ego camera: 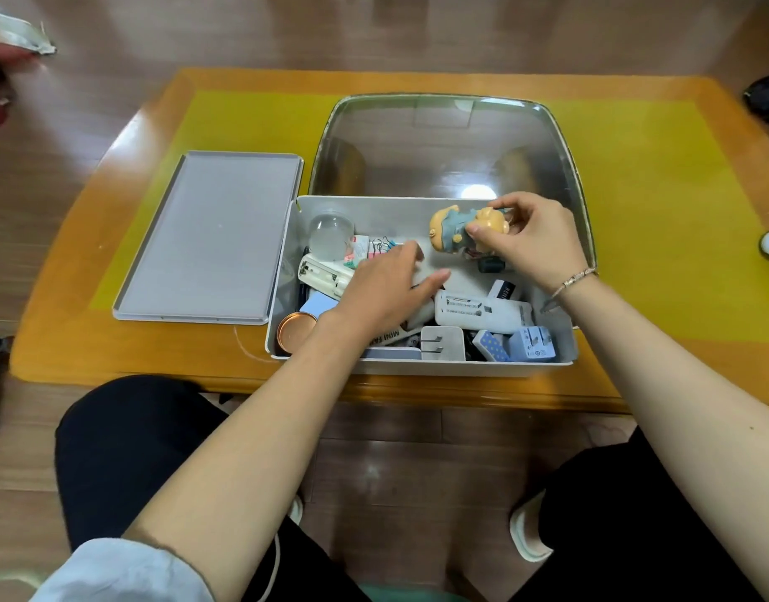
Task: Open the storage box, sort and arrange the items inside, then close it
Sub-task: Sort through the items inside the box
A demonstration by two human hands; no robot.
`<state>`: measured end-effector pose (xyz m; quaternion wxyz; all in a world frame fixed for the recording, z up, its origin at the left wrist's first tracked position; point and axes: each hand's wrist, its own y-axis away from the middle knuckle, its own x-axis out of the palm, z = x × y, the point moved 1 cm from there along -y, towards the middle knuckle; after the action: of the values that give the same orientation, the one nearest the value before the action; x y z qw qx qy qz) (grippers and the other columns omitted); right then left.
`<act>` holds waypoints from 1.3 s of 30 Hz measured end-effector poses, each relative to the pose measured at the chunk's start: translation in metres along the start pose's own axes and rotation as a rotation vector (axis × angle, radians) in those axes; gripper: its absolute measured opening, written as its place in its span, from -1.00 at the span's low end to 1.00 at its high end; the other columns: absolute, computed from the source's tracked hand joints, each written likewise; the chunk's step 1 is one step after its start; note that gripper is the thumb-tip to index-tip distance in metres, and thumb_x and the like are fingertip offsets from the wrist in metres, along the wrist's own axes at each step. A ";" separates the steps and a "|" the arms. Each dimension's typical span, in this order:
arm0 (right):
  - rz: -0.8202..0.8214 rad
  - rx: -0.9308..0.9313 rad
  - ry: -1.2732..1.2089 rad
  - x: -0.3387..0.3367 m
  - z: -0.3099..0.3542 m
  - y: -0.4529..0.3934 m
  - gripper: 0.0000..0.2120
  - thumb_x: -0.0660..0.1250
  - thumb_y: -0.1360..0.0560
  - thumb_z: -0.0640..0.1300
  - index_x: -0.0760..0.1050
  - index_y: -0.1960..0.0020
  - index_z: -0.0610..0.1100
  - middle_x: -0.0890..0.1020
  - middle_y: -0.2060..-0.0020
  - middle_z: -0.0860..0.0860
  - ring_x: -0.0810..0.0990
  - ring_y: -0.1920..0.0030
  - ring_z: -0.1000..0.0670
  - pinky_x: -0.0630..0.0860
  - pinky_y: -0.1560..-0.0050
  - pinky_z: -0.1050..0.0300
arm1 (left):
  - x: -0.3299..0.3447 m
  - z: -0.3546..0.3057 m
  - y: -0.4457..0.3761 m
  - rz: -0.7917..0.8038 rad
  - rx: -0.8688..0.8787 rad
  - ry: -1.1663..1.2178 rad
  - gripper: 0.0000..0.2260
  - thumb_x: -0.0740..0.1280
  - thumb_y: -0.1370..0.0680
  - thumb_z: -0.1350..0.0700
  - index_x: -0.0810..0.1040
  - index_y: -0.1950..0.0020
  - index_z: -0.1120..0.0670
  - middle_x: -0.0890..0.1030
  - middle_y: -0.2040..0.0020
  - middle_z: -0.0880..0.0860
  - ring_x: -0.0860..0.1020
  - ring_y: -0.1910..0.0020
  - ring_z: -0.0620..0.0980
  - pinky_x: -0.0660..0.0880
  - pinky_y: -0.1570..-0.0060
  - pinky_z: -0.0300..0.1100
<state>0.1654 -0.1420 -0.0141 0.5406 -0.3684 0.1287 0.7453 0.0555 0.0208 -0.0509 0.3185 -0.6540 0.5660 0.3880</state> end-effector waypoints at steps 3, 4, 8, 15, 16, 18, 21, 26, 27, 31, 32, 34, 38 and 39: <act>0.040 0.020 0.020 0.006 0.011 -0.006 -0.66 0.49 -0.30 0.14 0.59 0.03 -0.03 0.59 0.23 0.05 0.53 0.27 0.14 0.44 0.22 0.37 | -0.012 0.002 -0.003 -0.241 0.075 0.079 -0.52 0.36 -0.54 0.02 0.31 -0.40 0.11 0.43 -0.28 0.11 0.44 -0.24 0.10 0.40 -0.16 -0.01; 0.053 0.024 0.016 0.009 0.014 -0.007 -0.66 0.49 -0.31 0.14 0.59 0.03 -0.04 0.59 0.26 0.04 0.53 0.29 0.15 0.43 0.24 0.39 | -0.015 0.002 -0.006 -0.235 0.107 0.093 -0.46 0.39 -0.52 0.06 0.28 -0.44 0.08 0.40 -0.30 0.10 0.42 -0.25 0.09 0.41 -0.18 0.01; 0.103 0.034 -0.118 0.021 0.023 -0.005 -0.75 0.49 -0.35 0.05 0.56 0.10 -0.06 0.55 0.44 0.09 0.50 0.55 0.23 0.40 0.50 0.45 | -0.020 0.003 -0.014 -0.142 0.154 0.106 -0.49 0.42 -0.49 0.12 0.34 -0.40 0.01 0.41 -0.26 0.07 0.46 -0.17 0.07 0.45 -0.13 0.09; 0.190 0.115 -0.281 0.030 0.019 0.000 -0.71 0.24 -0.56 -0.02 0.44 -0.18 -0.19 0.63 0.14 -0.10 0.65 0.35 -0.06 0.50 0.51 0.15 | -0.029 0.021 -0.014 -0.253 0.064 0.096 -0.58 0.39 -0.49 0.20 0.39 -0.32 0.07 0.42 -0.25 0.13 0.47 -0.15 0.14 0.40 -0.13 -0.06; 0.211 0.093 -0.185 0.030 0.017 0.001 -0.71 0.17 -0.59 -0.04 0.47 -0.15 -0.23 0.63 0.07 -0.17 0.65 0.29 -0.06 0.55 0.41 0.09 | -0.031 0.025 -0.014 -0.273 0.033 0.081 -0.59 0.38 -0.50 0.20 0.38 -0.32 0.06 0.41 -0.26 0.13 0.48 -0.14 0.14 0.39 -0.12 -0.07; 0.362 0.037 0.040 0.036 0.013 0.002 -0.70 0.10 -0.61 -0.11 0.51 -0.19 -0.23 0.61 -0.08 -0.21 0.62 0.01 -0.12 0.53 -0.01 0.03 | -0.035 0.029 -0.014 -0.270 0.010 0.046 -0.59 0.37 -0.51 0.19 0.37 -0.33 0.04 0.40 -0.27 0.13 0.49 -0.13 0.15 0.40 -0.12 -0.06; 0.652 0.021 0.189 0.050 0.013 0.007 -0.64 0.03 -0.64 -0.09 0.44 -0.33 -0.12 0.51 -0.29 -0.10 0.44 -0.30 -0.10 0.34 -0.28 0.12 | -0.036 0.030 -0.015 -0.208 0.019 0.020 -0.60 0.36 -0.53 0.16 0.36 -0.34 0.03 0.40 -0.27 0.13 0.48 -0.15 0.16 0.41 -0.14 -0.03; 0.813 0.083 0.134 0.057 0.016 0.013 -0.64 0.06 -0.62 0.02 0.58 -0.18 -0.04 0.65 -0.06 0.07 0.55 -0.12 0.08 0.38 -0.25 0.22 | -0.028 0.030 -0.019 -0.196 0.009 -0.096 -0.61 0.36 -0.52 0.06 0.37 -0.32 0.00 0.46 -0.24 0.09 0.43 -0.17 0.15 0.32 -0.15 0.03; 0.812 0.088 0.122 0.055 0.016 0.014 -0.65 0.07 -0.62 0.03 0.59 -0.16 -0.03 0.67 0.16 0.23 0.56 0.05 0.24 0.41 -0.07 0.40 | -0.026 0.028 -0.021 -0.213 0.016 -0.170 -0.62 0.36 -0.52 0.03 0.38 -0.31 -0.02 0.48 -0.22 0.07 0.39 -0.18 0.14 0.26 -0.13 0.02; 0.796 0.039 0.143 0.046 0.014 0.020 -0.64 0.09 -0.62 0.05 0.58 -0.12 -0.10 0.52 0.48 0.15 0.45 0.40 0.22 0.37 0.27 0.30 | -0.018 0.018 -0.029 -0.197 0.043 -0.235 -0.64 0.36 -0.52 -0.01 0.41 -0.29 -0.02 0.48 -0.20 0.06 0.32 -0.17 0.12 0.21 -0.08 -0.03; 0.792 0.010 0.157 0.041 0.013 0.021 -0.66 0.12 -0.61 0.02 0.57 -0.14 -0.13 0.60 0.31 0.08 0.52 0.27 0.14 0.42 0.15 0.19 | -0.016 0.016 -0.031 -0.184 0.048 -0.219 -0.64 0.37 -0.52 0.01 0.41 -0.29 -0.01 0.45 -0.21 0.07 0.32 -0.17 0.12 0.22 -0.09 -0.04; 0.756 -0.018 0.162 0.031 0.009 0.021 -0.71 0.19 -0.59 -0.05 0.54 -0.21 -0.14 0.63 -0.03 -0.06 0.57 0.02 0.01 0.46 -0.07 0.15 | -0.013 0.012 -0.035 -0.160 0.052 -0.205 -0.65 0.37 -0.52 0.04 0.42 -0.28 0.01 0.38 -0.21 0.10 0.31 -0.16 0.12 0.22 -0.08 -0.07; 0.594 0.008 0.153 0.009 -0.003 0.020 -0.78 0.23 -0.57 -0.14 0.58 -0.15 -0.10 0.65 -0.02 -0.09 0.58 0.00 -0.03 0.48 -0.07 0.12 | -0.004 0.008 -0.043 -0.067 0.027 -0.232 -0.66 0.34 -0.53 0.03 0.42 -0.29 0.04 0.35 -0.19 0.13 0.31 -0.16 0.14 0.28 -0.13 -0.03; 0.556 0.020 0.162 0.006 -0.006 0.019 -0.78 0.23 -0.57 -0.17 0.58 -0.14 -0.11 0.64 -0.03 -0.09 0.58 -0.03 -0.04 0.47 -0.10 0.11 | -0.002 0.007 -0.045 -0.041 0.019 -0.244 -0.65 0.34 -0.54 0.02 0.42 -0.30 0.04 0.36 -0.19 0.14 0.31 -0.17 0.15 0.30 -0.14 -0.02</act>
<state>0.1500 -0.1480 -0.0264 0.3072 -0.3721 0.2746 0.8317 0.0993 0.0344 -0.0538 0.3991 -0.6103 0.5134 0.4525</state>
